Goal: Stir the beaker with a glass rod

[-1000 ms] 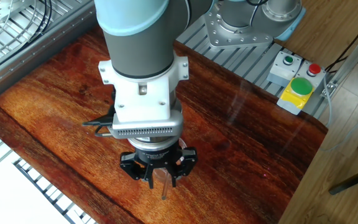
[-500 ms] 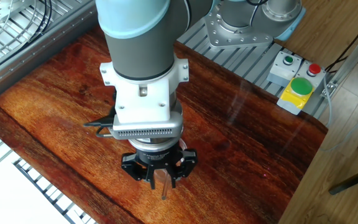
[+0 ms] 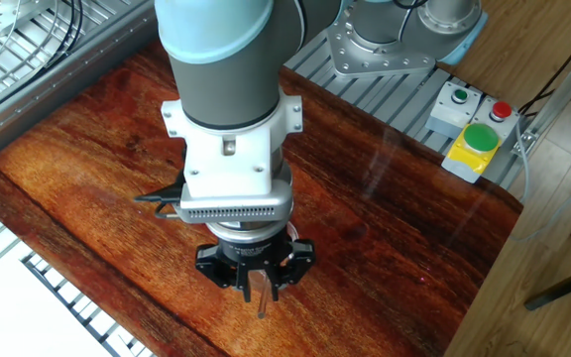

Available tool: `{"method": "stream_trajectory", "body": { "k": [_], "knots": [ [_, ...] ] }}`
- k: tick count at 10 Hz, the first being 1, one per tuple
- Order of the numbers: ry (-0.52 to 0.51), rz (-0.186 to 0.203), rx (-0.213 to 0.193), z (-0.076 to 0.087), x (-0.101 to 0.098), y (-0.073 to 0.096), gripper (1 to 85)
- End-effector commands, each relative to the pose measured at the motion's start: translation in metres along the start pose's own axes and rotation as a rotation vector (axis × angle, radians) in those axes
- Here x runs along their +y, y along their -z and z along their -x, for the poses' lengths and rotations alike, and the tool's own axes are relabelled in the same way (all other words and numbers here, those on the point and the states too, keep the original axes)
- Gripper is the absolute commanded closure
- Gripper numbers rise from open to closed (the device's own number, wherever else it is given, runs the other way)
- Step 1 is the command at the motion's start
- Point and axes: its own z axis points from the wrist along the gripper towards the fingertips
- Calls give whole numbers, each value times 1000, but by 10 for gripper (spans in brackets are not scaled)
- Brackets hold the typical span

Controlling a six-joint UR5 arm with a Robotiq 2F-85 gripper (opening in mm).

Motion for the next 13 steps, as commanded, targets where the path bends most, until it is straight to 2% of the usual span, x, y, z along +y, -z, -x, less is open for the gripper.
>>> {"method": "stream_trajectory", "body": {
  "k": [1, 13],
  "knots": [
    [-15, 9, 0, 0, 2, 3, 560],
    [-27, 9, 2, 0, 2, 5, 653]
  ]
}}
